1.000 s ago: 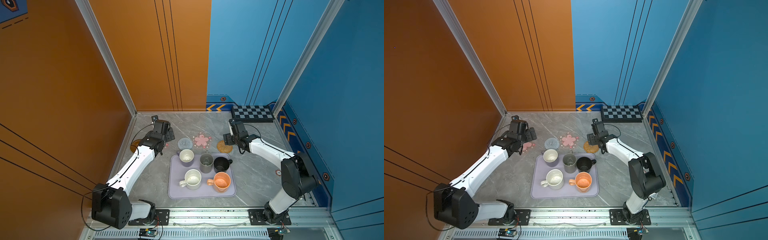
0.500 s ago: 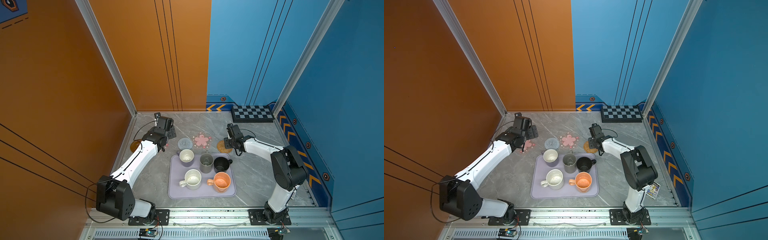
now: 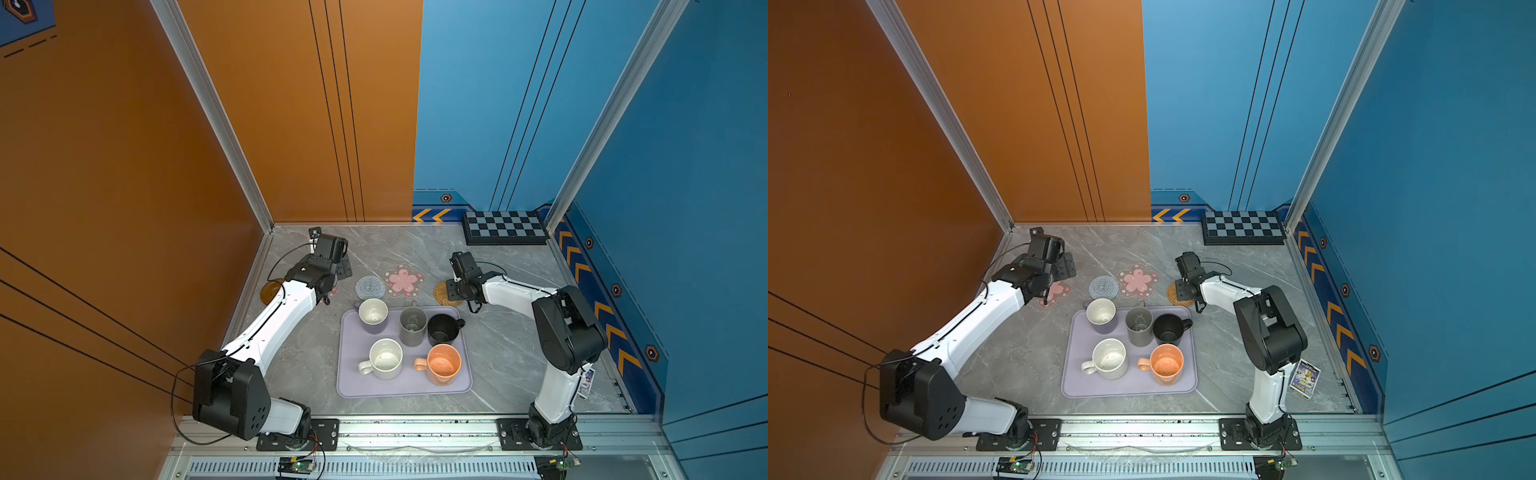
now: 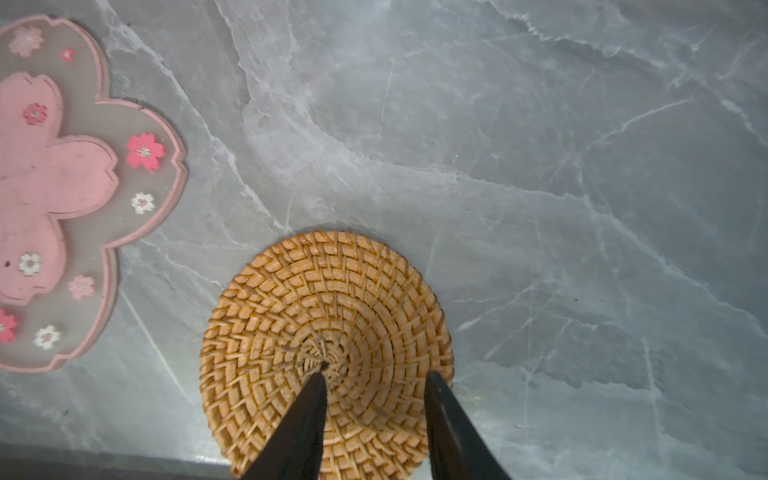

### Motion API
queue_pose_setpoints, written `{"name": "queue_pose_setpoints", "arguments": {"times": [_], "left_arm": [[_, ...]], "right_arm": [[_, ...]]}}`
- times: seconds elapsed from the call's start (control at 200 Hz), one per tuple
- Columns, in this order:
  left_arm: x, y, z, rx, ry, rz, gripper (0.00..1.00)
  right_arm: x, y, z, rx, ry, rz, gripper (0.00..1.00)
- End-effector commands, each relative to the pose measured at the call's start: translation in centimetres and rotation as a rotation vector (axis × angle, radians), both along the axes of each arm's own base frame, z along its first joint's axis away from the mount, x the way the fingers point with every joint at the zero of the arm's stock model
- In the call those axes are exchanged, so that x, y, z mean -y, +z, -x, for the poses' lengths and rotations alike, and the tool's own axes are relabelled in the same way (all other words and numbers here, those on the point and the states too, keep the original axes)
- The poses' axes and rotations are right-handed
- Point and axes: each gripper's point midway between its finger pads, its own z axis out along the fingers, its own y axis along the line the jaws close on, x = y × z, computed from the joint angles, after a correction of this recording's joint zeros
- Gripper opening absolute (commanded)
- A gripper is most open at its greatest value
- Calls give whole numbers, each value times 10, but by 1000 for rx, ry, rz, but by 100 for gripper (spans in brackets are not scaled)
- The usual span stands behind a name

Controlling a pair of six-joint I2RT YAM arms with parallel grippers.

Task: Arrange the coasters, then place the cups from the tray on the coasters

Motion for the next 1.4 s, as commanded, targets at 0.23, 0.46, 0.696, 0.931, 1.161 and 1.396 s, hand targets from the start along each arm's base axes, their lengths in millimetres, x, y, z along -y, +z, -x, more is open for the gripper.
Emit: {"name": "queue_pose_setpoints", "arguments": {"times": [0.23,0.46,0.696,0.931,1.161,1.396], "left_arm": [[-7,-12,8,-49,2,17,98],[-7,-23,7,-74,12,41,98],[-6,-32,6,-95,20,59,98],[-2,-36,5,-103,25,99,98],[-1,-50,-1,-143,20,85,98],[6,-65,-16,-184,7,96,98]], "right_arm": [[1,-27,6,-95,-44,23,37],[5,-39,7,-134,-80,44,33],[-1,-38,-12,-126,-94,42,32],[-7,-52,-36,-139,-105,38,32],[-5,-54,-64,-128,-137,30,32],[-1,-57,-90,-151,-173,25,32]]}}
